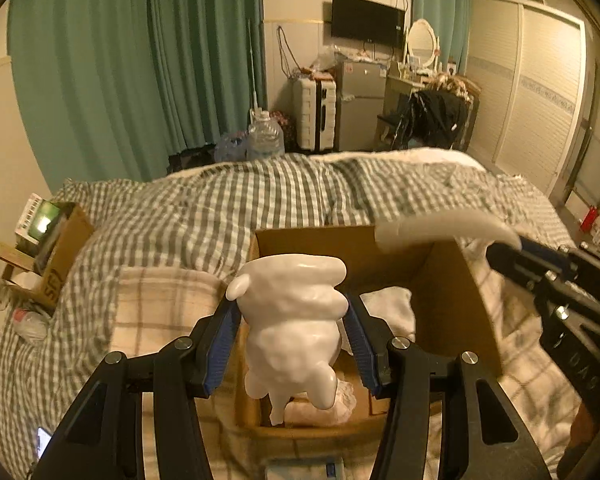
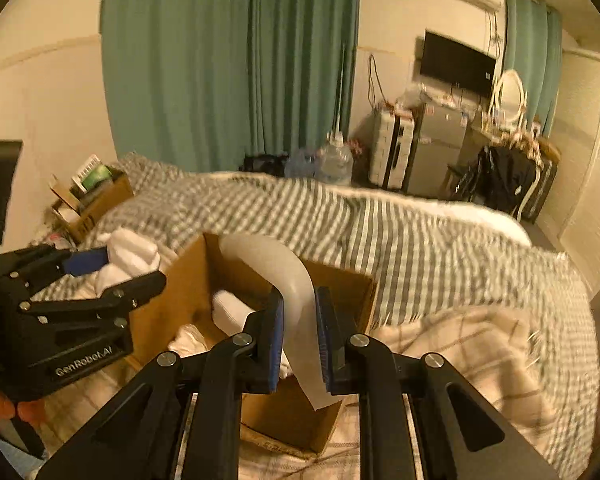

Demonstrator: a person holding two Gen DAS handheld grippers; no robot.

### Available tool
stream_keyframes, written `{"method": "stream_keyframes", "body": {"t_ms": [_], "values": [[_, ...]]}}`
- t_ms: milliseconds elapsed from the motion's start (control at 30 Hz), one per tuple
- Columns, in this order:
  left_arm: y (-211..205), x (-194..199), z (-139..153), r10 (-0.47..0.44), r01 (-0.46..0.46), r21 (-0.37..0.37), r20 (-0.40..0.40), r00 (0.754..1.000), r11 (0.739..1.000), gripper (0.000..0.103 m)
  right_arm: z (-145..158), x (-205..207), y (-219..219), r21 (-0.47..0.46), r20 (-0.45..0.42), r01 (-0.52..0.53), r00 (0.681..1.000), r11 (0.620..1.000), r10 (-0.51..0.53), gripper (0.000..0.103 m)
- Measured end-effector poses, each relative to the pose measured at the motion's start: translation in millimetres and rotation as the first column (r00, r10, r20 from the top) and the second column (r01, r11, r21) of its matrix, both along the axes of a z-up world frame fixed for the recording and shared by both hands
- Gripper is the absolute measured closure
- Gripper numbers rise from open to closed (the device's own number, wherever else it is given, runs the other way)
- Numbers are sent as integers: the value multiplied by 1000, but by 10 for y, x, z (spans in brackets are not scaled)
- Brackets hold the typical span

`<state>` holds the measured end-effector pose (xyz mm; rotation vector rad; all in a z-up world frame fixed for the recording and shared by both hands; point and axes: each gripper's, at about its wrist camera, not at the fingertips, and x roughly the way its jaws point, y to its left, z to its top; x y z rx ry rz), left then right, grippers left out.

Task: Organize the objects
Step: 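Lower the tube and figurine into the box and open both tools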

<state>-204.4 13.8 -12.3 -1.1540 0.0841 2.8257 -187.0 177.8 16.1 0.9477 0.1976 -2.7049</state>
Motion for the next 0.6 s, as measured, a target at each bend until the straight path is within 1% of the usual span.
{"method": "stream_keyframes", "body": {"t_ms": [67, 167, 233, 267, 300, 333, 367, 400, 433, 467, 533, 600], "values": [[8, -90, -146, -1, 1, 2, 25, 1000, 1000, 50, -194, -116, 29, -7, 36, 9, 999, 1000, -9, 89], [5, -174, -317, -7, 7, 14, 43, 999, 1000, 49, -383, -190, 69, 4, 55, 21, 998, 1000, -21, 89], [1, -204, -374, -12, 11, 22, 47, 999, 1000, 49, -464, -235, 107, -22, 64, 21, 998, 1000, -20, 78], [17, -205, -389, -19, 18, 24, 52, 998, 1000, 48, -471, -251, 131, -34, 65, 26, 998, 999, -24, 69], [34, -193, -386, -22, 21, 21, 53, 998, 1000, 46, -470, -237, 154, -46, 64, 27, 998, 999, -24, 64], [44, -165, -374, -23, 22, 17, 47, 999, 1000, 42, -436, -206, 175, -57, 48, 29, 999, 998, -27, 61], [44, -134, -342, -19, 19, 8, 39, 999, 1000, 29, -385, -174, 182, -60, 32, 33, 999, 998, -31, 51], [31, -102, -311, -11, 11, -1, 28, 1000, 1000, 13, -327, -141, 191, -61, 16, 40, 999, 997, -39, 38], [15, -29, -238, 7, -7, -14, 2, 1000, 1000, 7, -245, -78, 219, -61, -10, 55, 998, 997, -56, 34], [-5, 36, -176, 17, -17, -19, -20, 1000, 1000, 3, -183, -37, 233, -61, -23, 63, 998, 996, -64, 30], [-48, 157, -43, 17, -18, -21, -47, 999, 1000, 3, -19, 66, 277, -67, -47, 76, 996, 995, -79, 27], [-86, 293, 108, 24, -26, -31, -61, 998, 999, 1, 152, 207, 319, -73, -68, 90, 993, 993, -95, 16]]}}
